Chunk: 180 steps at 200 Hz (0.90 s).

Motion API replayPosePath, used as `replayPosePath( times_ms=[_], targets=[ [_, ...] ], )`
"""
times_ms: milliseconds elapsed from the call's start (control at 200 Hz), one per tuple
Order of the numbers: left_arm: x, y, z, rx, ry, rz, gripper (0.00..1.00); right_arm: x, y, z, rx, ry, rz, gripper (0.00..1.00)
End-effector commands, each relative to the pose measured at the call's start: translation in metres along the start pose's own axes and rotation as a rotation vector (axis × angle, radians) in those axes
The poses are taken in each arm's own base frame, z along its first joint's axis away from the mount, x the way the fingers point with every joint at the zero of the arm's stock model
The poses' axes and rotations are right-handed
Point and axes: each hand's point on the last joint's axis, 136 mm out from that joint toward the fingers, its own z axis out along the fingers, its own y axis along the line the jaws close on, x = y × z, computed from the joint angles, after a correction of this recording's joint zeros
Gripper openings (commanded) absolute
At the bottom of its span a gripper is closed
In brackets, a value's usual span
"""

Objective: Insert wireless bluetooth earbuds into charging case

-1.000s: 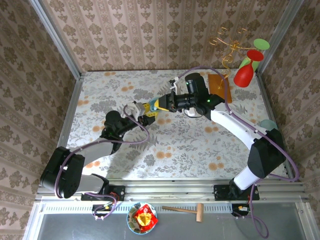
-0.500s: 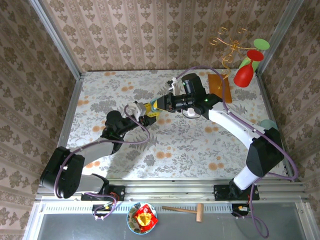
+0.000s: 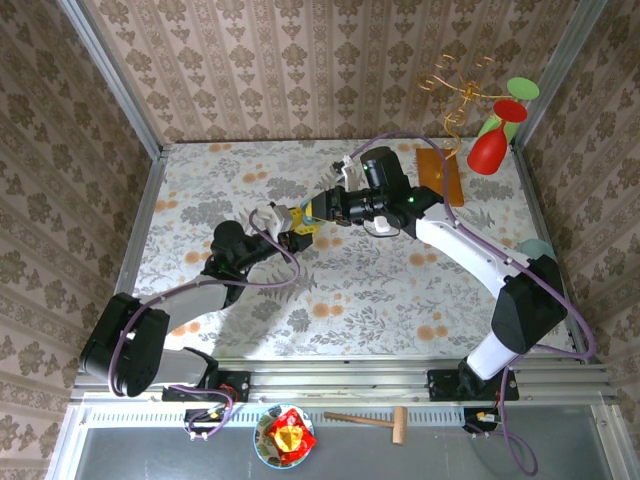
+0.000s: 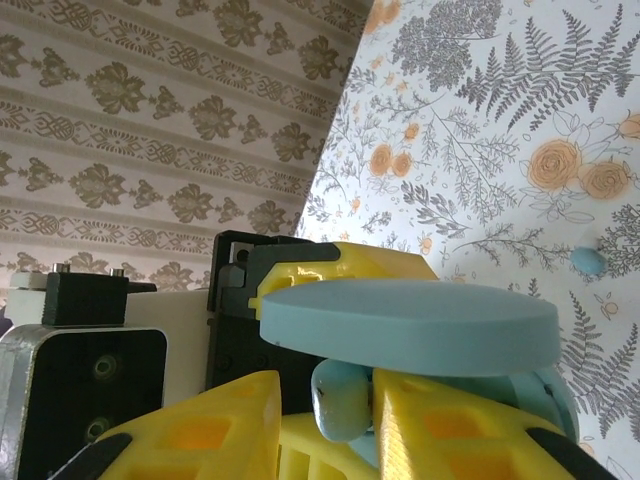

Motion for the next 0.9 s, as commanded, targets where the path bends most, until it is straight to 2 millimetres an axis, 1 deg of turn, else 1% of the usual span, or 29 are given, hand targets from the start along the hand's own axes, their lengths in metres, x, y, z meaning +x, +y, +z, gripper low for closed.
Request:
replayPosePath(
  times_ms=[0,150,225,355,390,500,565,615,645,655,675,740,845,895],
  targets=[
    [-0.035,-0.005,0.0,0.021,-0.095,0.053,0.29,-0.001,-0.01,0.002,0.068,0.0,-0.001,0.32],
    [-0.035,-0.005,0.0,0.021,-0.096,0.055,0.29,-0.001,-0.009,-0.002,0.078,-0.006,-0.012,0.34],
    [-0.034,-0.004,0.0,0.017,-0.094,0.056,0.29,-0.001,-0.007,-0.006,0.084,-0.015,-0.025,0.38],
    [-0.031,-0.001,-0.002,0.003,-0.09,0.054,0.29,-0.002,0.001,-0.017,0.08,-0.045,-0.08,0.46],
    [-0.031,0.001,-0.004,-0.004,-0.095,0.047,0.29,-0.002,0.003,-0.021,0.08,-0.055,-0.096,0.5],
    [-0.032,0.01,-0.01,-0.025,-0.119,0.021,0.29,-0.002,0.003,-0.034,0.107,-0.097,-0.141,0.58],
    [-0.034,0.012,-0.012,-0.034,-0.13,0.015,0.29,-0.007,0.0,-0.045,0.124,-0.159,-0.149,0.61],
    [-0.035,0.014,-0.014,-0.04,-0.134,0.015,0.29,-0.011,-0.009,-0.054,0.146,-0.209,-0.128,0.62],
    [-0.036,0.014,-0.014,-0.043,-0.138,0.016,0.29,-0.013,-0.021,-0.054,0.166,-0.23,-0.101,0.62],
    [-0.036,0.014,-0.014,-0.043,-0.138,0.015,0.29,-0.014,-0.017,-0.061,0.161,-0.253,-0.104,0.62],
    [-0.037,0.013,-0.015,-0.044,-0.141,0.017,0.29,-0.016,-0.019,-0.067,0.164,-0.276,-0.093,0.62],
    [-0.042,0.012,-0.017,-0.047,-0.153,0.024,0.29,-0.02,-0.037,-0.074,0.199,-0.332,-0.037,0.61],
    [-0.051,0.01,-0.021,-0.049,-0.166,0.034,0.29,-0.018,-0.068,-0.074,0.273,-0.361,0.02,0.61],
    [-0.055,0.009,-0.022,-0.049,-0.17,0.042,0.29,-0.015,-0.083,-0.069,0.316,-0.342,0.038,0.61]
  ],
)
